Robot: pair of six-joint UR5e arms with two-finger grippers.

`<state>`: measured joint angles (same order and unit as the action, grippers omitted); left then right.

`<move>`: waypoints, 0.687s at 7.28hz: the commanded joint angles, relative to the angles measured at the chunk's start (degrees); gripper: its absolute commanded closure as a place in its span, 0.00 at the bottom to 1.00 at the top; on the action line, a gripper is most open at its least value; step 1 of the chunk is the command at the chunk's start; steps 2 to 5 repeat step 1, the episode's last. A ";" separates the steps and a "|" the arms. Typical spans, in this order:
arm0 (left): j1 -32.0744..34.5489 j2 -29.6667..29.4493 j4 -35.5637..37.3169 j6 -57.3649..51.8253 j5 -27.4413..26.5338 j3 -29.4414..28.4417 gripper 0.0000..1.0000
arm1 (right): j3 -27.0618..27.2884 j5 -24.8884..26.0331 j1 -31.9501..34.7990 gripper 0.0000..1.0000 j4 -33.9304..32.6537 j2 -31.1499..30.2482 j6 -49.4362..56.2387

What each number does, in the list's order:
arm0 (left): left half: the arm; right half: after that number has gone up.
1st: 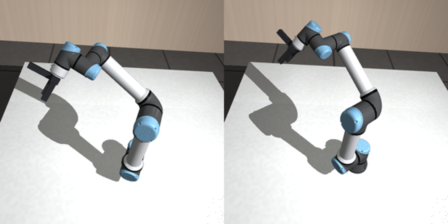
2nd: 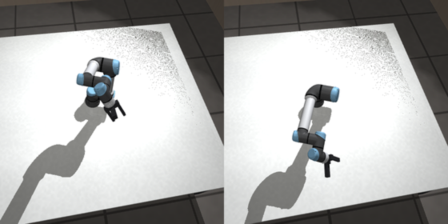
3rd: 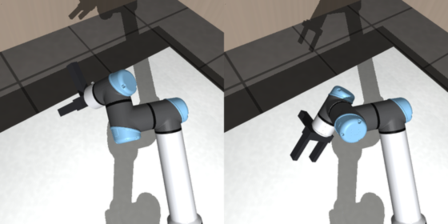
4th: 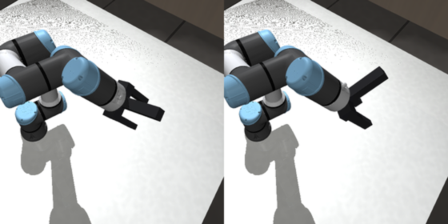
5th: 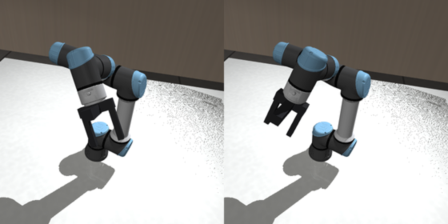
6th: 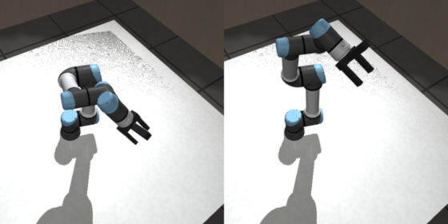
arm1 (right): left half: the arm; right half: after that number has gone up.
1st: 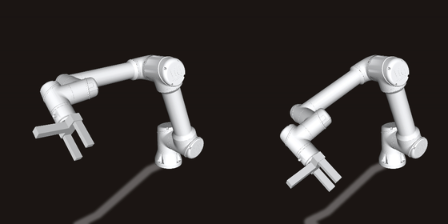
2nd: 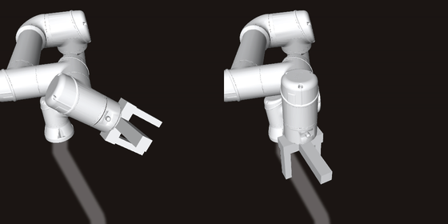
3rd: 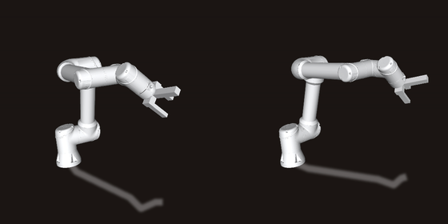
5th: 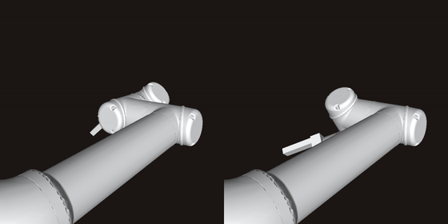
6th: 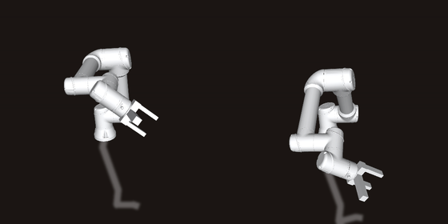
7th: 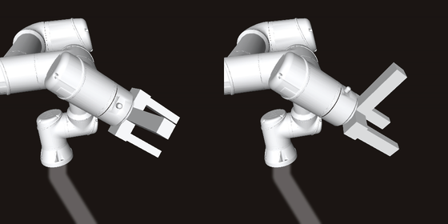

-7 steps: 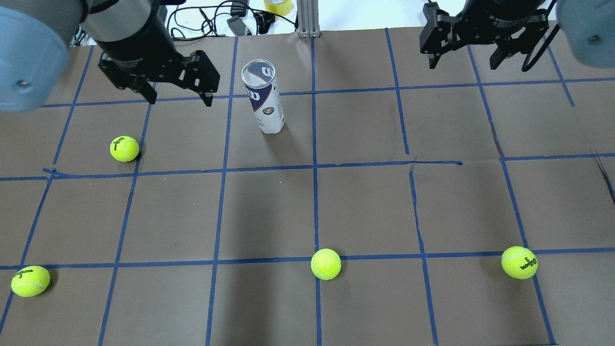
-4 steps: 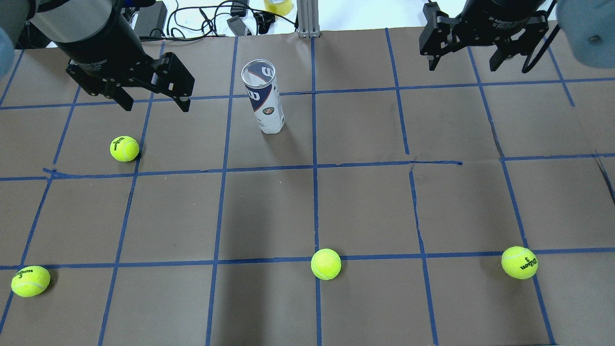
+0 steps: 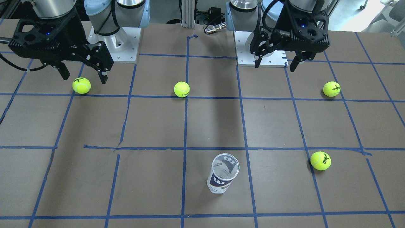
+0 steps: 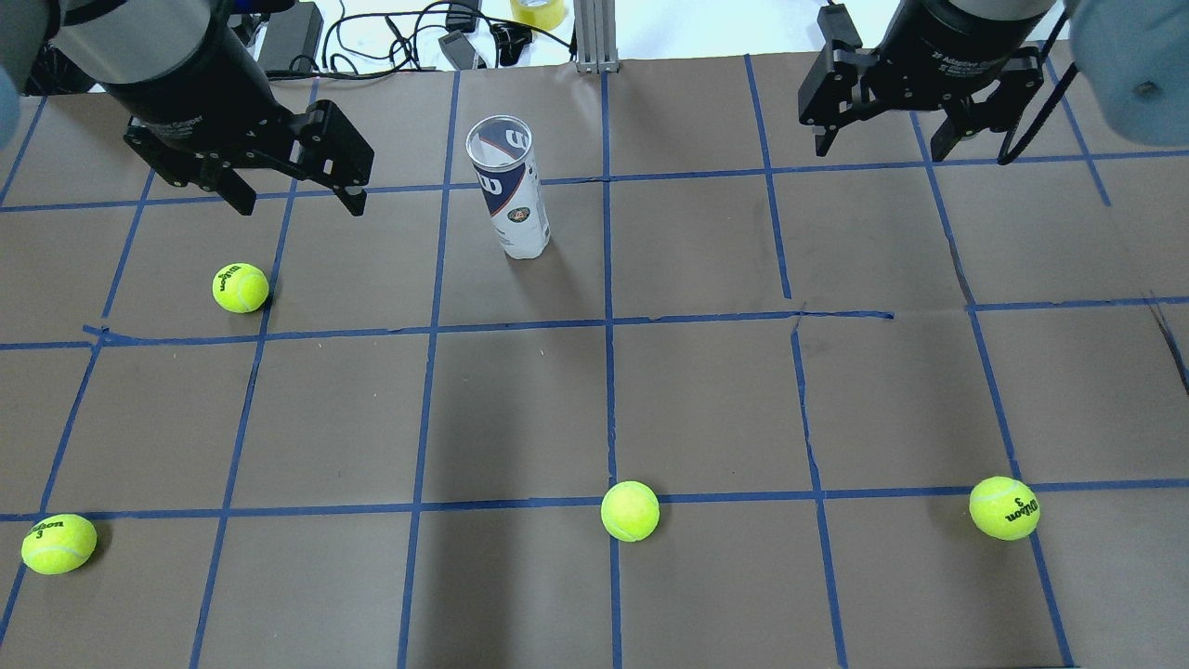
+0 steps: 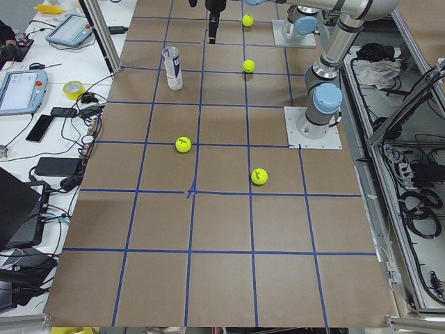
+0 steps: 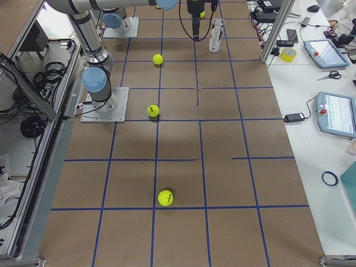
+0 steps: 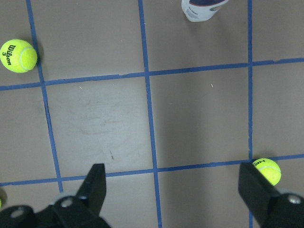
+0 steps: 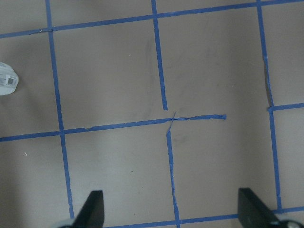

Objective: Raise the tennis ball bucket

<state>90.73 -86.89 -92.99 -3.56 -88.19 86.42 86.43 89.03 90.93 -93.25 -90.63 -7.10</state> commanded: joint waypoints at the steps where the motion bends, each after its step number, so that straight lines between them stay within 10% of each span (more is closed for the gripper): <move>1: -0.03 -0.03 0.00 -0.39 0.03 -0.03 0.00 | 0.06 0.08 -0.05 0.00 0.79 0.01 -0.63; 5: -0.03 -0.03 0.00 -0.39 0.03 -0.03 0.00 | 0.06 0.08 -0.05 0.00 0.79 0.01 -0.63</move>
